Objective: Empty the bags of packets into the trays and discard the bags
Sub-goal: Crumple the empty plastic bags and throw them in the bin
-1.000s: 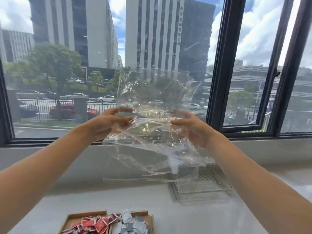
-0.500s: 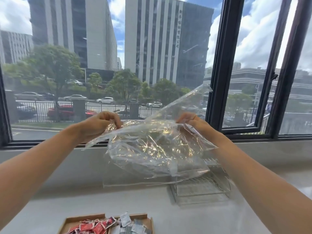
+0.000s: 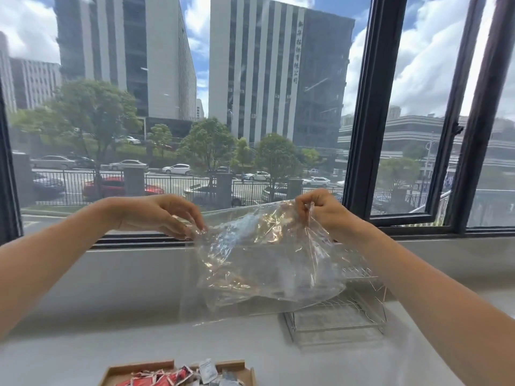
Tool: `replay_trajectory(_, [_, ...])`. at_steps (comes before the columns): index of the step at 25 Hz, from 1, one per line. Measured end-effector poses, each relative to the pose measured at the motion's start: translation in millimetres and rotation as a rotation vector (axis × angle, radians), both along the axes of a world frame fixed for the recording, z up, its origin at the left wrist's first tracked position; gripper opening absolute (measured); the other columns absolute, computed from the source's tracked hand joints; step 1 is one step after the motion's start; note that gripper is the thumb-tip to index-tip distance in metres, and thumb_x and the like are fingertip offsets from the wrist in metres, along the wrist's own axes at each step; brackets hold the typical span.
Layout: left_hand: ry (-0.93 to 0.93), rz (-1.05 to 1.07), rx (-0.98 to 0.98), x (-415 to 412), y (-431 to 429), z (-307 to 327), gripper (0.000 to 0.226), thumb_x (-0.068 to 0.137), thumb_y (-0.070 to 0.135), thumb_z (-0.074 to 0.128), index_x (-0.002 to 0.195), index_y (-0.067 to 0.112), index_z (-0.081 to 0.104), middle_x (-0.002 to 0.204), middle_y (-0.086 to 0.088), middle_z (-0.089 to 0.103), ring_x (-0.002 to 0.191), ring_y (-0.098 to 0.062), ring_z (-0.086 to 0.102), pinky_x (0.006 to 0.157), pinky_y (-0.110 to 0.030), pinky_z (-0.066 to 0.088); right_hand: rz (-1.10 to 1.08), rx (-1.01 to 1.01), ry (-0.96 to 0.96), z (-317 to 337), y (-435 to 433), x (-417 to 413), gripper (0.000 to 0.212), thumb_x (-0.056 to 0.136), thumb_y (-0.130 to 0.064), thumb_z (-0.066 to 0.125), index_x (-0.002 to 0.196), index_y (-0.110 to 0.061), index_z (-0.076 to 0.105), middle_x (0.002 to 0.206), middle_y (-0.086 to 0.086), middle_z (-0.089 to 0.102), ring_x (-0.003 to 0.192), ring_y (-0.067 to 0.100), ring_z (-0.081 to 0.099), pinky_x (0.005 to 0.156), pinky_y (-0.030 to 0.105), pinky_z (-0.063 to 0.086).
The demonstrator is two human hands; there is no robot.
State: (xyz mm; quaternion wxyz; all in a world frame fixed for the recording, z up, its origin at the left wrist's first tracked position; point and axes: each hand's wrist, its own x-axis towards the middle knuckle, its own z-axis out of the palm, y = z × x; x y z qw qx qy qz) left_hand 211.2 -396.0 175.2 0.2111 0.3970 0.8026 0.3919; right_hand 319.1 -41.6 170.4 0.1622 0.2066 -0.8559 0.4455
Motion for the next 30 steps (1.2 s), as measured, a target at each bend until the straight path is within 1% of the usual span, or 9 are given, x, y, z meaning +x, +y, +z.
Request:
replay_trajectory(4, [0.309, 0.196, 0.067, 10.0, 30.0, 5.3, 0.040, 0.081, 0.026, 0.078, 0.118, 0.027, 0.062, 0.125, 0.008, 0.065, 0.119, -0.007, 0.058, 0.111, -0.037, 0.039, 0.002, 0.217, 0.145, 18.0, -29.6, -0.1, 0.039, 0.052, 0.013, 0.027, 0.049, -0.014, 0.055, 0.057, 0.027, 0.059, 0.064, 0.042, 0.060, 0.060, 0.042, 0.048])
replay_trajectory(7, [0.342, 0.048, -0.031, 25.1, 60.4, 10.4, 0.074, 0.065, 0.046, 0.086, 0.130, 0.038, 0.052, 0.124, 0.022, 0.059, 0.114, 0.007, 0.054, 0.100, -0.014, 0.037, 0.025, 0.261, 0.178, 28.4, -48.0, 1.9, 0.046, 0.054, 0.016, 0.027, 0.048, -0.023, 0.051, 0.060, 0.027, 0.056, 0.060, 0.022, 0.053, 0.058, 0.029, 0.039])
replay_trajectory(10, [0.349, -0.011, -0.053, 28.5, 72.8, 10.0, 0.037, 0.071, 0.038, 0.085, 0.105, 0.028, 0.073, 0.098, 0.005, 0.076, 0.088, -0.010, 0.071, 0.083, -0.024, 0.053, 0.045, 0.171, 0.165, 29.1, -57.1, 5.1, 0.045, 0.061, 0.017, 0.032, 0.062, -0.016, 0.062, 0.066, 0.016, 0.060, 0.067, 0.017, 0.053, 0.068, 0.033, 0.043])
replay_trajectory(12, [0.257, -0.050, 0.017, 27.5, 71.4, 7.4, 0.017, 0.076, 0.028, 0.083, 0.091, 0.020, 0.077, 0.086, -0.007, 0.078, 0.078, -0.019, 0.073, 0.075, -0.028, 0.056, 0.120, -0.058, 0.072, 29.5, -51.9, 6.5, 0.036, 0.080, 0.016, 0.049, 0.098, -0.010, 0.068, 0.092, 0.020, 0.063, 0.078, 0.026, 0.060, 0.071, 0.039, 0.051])
replay_trajectory(16, [0.087, -0.043, 0.223, 23.7, 61.8, -2.7, 0.026, 0.071, 0.023, 0.084, 0.093, 0.010, 0.075, 0.087, -0.013, 0.076, 0.076, -0.020, 0.073, 0.071, -0.027, 0.058, 0.264, -0.466, -0.295, 19.8, -20.9, 9.6, 0.070, 0.060, -0.063, 0.081, 0.118, -0.025, 0.071, 0.117, -0.002, 0.072, 0.096, 0.008, 0.073, 0.071, 0.028, 0.060])
replay_trajectory(19, [-0.042, 0.057, 0.415, 21.3, 61.9, -7.8, 0.026, 0.067, 0.019, 0.083, 0.090, 0.010, 0.075, 0.088, -0.014, 0.076, 0.075, -0.020, 0.073, 0.069, -0.026, 0.059, 0.577, -0.794, -0.448, -9.2, -14.7, 3.5, 0.100, 0.066, -0.079, 0.059, 0.143, -0.015, 0.050, 0.146, 0.018, 0.051, 0.135, 0.041, 0.047, 0.107, 0.065, 0.036])
replay_trajectory(22, [-0.050, 0.174, 0.538, 22.9, 65.5, -12.3, 0.024, 0.069, 0.013, 0.081, 0.091, 0.008, 0.074, 0.090, -0.017, 0.076, 0.075, -0.021, 0.072, 0.066, -0.025, 0.058, 0.711, -0.825, -0.473, -33.3, -26.6, -1.5, 0.128, 0.055, -0.083, 0.063, 0.153, -0.009, 0.028, 0.158, 0.024, 0.028, 0.145, 0.046, 0.026, 0.117, 0.067, 0.010])
replay_trajectory(27, [-0.015, 0.401, 0.647, 30.4, 79.6, -22.4, 0.027, 0.073, 0.004, 0.078, 0.098, -0.002, 0.070, 0.087, -0.017, 0.076, 0.069, -0.018, 0.072, 0.058, -0.023, 0.057, 0.516, -0.657, -0.353, -43.9, -43.6, 6.1, 0.098, 0.066, -0.060, 0.077, 0.149, -0.024, 0.039, 0.150, 0.010, 0.047, 0.137, 0.033, 0.047, 0.101, 0.051, 0.047])
replay_trajectory(30, [0.041, 0.490, 0.677, 30.5, 84.4, -28.7, 0.022, 0.075, 0.002, 0.079, 0.095, -0.001, 0.071, 0.085, -0.014, 0.077, 0.069, -0.017, 0.073, 0.057, -0.023, 0.058, 0.494, -0.665, -0.386, -42.8, -43.9, 7.5, 0.107, 0.059, -0.057, 0.083, 0.150, -0.034, 0.032, 0.153, 0.007, 0.044, 0.137, 0.031, 0.047, 0.092, 0.046, 0.054])
